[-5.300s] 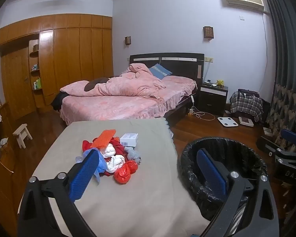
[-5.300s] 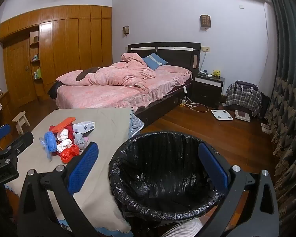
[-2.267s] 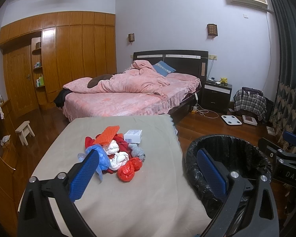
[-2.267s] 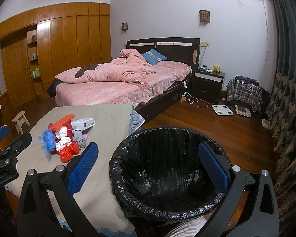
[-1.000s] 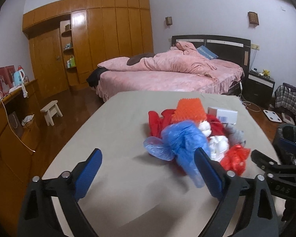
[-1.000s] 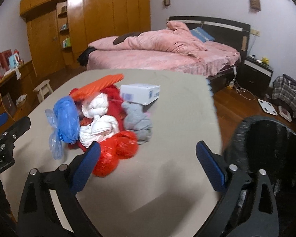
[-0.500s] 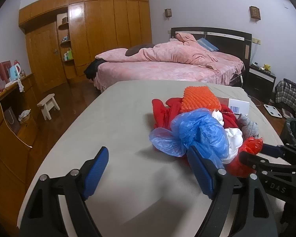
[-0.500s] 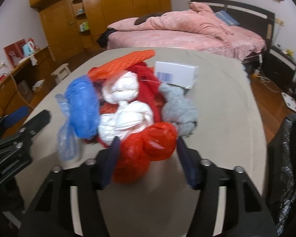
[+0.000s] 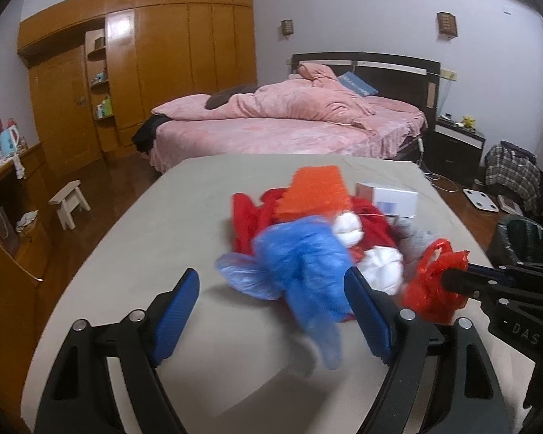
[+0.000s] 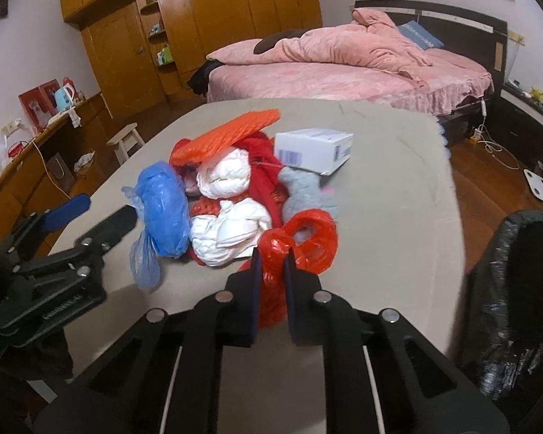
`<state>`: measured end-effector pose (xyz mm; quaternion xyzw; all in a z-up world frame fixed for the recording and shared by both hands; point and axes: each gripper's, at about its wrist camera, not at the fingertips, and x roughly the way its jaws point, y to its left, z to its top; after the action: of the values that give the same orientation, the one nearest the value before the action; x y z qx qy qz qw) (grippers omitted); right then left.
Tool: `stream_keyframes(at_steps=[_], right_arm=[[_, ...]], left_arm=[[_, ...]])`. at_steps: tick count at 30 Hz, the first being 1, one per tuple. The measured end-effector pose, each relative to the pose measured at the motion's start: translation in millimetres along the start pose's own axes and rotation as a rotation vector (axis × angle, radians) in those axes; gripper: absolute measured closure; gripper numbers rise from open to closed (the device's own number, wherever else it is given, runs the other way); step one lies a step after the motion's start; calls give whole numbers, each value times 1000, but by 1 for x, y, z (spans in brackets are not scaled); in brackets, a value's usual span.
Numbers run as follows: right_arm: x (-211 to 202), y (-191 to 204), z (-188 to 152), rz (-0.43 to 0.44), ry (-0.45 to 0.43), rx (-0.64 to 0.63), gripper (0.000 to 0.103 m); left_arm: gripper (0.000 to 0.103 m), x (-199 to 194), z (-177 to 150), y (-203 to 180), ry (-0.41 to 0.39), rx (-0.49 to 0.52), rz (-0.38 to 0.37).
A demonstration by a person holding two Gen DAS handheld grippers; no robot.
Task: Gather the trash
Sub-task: 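Grasp the red plastic bag with the right tool while the left tool grasps the blue plastic bag, then carry both bags over the black trash bin and open both tools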
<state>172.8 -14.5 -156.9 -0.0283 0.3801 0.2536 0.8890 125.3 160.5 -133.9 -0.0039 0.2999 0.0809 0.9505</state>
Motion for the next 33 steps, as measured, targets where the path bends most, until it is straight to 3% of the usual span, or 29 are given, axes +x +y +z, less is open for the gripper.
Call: stream_keyframes(at_steps=[7,12,16,17,26,33], right_arm=[[-6,-22,-4,-27,-3,22,93],[-7,-28,-6,-42,-6,23,93],[-9,-24,-7,-47,-19,3,93],[-11,-23,-6,-45,-24,0,93],[-34,-22,5,-30,-84,3,93],[-64,-26,9,-41,-139,-4,93]], left_arm=[[23,23,1,-18,35,4,-17],[59,37,2,-23,60,-5,-60],[71,40,2,-19,65,-30,-82],[79,37,2,-18,58,-26,-80],[81,-2,10,-10,-13,-45,-62],[81,-30,23,-29,-54,-6,-116]])
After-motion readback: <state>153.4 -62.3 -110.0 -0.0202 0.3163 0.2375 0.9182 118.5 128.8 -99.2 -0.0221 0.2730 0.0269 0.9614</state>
